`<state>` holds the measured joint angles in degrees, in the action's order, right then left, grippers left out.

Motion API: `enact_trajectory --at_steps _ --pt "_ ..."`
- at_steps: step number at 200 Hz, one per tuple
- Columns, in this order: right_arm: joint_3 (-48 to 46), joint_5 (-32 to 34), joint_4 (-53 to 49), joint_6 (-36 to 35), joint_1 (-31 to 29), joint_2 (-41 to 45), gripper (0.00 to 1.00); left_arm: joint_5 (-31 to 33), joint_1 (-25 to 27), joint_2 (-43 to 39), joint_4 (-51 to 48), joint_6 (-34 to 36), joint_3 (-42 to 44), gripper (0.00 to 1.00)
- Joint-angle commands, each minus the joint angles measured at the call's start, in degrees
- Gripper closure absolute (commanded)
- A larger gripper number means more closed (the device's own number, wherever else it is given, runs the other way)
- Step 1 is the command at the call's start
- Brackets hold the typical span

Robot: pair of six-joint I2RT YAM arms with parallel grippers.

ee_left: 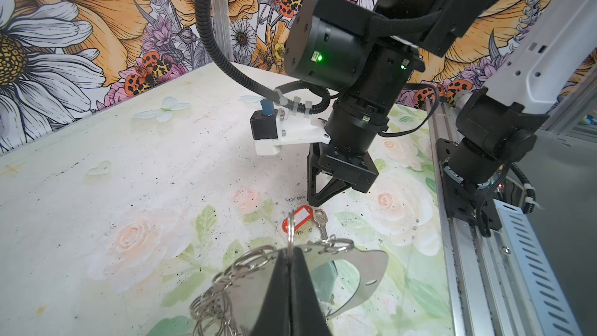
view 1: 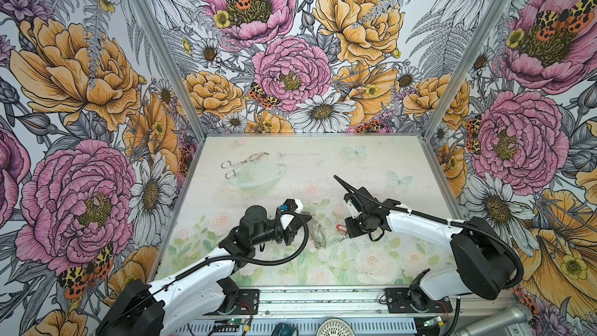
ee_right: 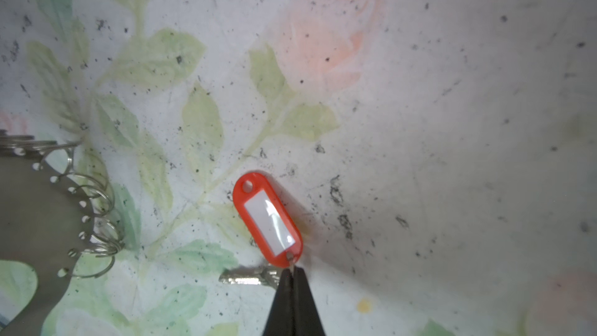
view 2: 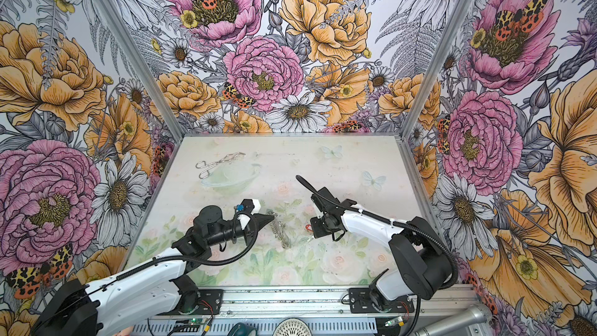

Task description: Put the keys on the keyring

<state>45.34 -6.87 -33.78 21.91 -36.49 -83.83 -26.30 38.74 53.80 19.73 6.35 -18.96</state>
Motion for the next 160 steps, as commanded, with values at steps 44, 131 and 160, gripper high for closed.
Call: enact_trajectory --at_steps 44,131,160 --pt "9.0 6.5 -14.7 -3.4 -2.1 -6.0 1.00 0.6 -0.5 0.5 3.1 -0.1 0.5 1.00" --pt "13.9 7.5 -18.3 -5.1 -3.0 -12.7 1.00 0.6 -0.6 0.6 3.3 -0.1 0.7 1.00" --pt "15.3 7.2 -18.6 -5.7 -3.0 -13.7 0.96 0.7 -0.6 0.8 3.4 -0.2 0.7 1.00"
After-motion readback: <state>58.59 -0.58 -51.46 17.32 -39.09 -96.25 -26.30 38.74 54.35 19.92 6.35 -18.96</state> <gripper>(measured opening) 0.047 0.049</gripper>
